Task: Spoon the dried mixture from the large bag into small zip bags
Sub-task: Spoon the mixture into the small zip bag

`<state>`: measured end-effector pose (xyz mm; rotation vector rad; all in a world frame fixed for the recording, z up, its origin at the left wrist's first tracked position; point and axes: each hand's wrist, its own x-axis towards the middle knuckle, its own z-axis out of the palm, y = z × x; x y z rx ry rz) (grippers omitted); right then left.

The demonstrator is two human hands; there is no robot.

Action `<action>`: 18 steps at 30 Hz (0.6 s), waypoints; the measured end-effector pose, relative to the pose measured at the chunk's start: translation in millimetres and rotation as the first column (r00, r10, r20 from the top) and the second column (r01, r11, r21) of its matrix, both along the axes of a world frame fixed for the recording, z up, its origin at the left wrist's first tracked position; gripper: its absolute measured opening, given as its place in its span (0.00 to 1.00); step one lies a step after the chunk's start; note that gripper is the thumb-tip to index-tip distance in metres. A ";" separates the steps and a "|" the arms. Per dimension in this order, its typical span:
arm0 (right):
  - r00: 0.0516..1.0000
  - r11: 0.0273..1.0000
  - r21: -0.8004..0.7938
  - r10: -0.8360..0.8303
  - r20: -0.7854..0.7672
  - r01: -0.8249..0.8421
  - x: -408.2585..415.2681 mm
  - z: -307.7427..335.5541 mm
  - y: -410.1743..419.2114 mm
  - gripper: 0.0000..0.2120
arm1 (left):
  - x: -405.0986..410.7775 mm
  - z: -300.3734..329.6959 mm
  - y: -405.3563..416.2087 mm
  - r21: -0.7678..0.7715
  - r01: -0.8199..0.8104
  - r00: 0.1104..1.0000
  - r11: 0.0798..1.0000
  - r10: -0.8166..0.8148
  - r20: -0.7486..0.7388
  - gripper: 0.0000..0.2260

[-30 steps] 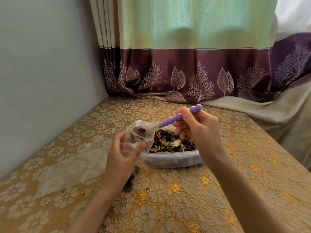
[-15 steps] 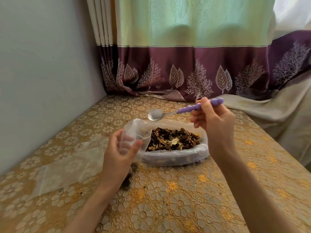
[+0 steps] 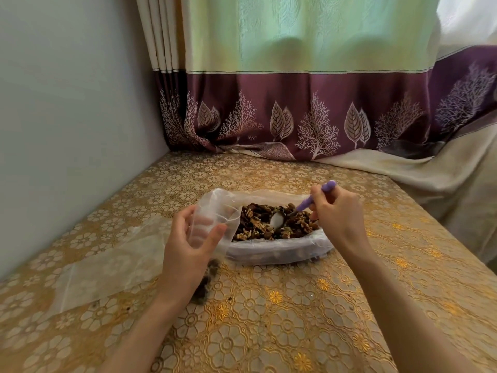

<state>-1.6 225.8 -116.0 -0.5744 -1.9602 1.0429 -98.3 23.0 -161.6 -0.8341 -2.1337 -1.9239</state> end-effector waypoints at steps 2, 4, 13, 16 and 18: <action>0.998 0.991 -0.123 0.055 -0.026 -0.058 0.7 -2.6 1.8 0.16 | 0.4 -0.1 0.0 0.000 0.002 1.000 1.000 -0.002 -0.003 0.30; 0.995 0.963 -0.252 0.086 -0.052 -0.096 2.1 -4.2 3.7 0.16 | 0.9 0.2 0.3 0.004 0.007 1.000 1.000 -0.007 -0.004 0.30; 0.987 0.783 -0.602 0.111 -0.118 -0.160 1.0 -9.6 4.6 0.14 | 2.4 1.3 0.6 0.015 0.009 1.000 1.000 -0.008 -0.005 0.29; 0.985 0.742 -0.650 0.089 -0.147 -0.163 1.7 -10.0 8.5 0.12 | 2.3 1.2 0.5 0.021 0.011 1.000 1.000 -0.011 0.005 0.30; 0.985 0.742 -0.650 0.086 -0.149 -0.163 1.9 -10.0 9.4 0.13 | 2.4 1.3 0.3 0.023 0.014 1.000 1.000 -0.014 0.009 0.30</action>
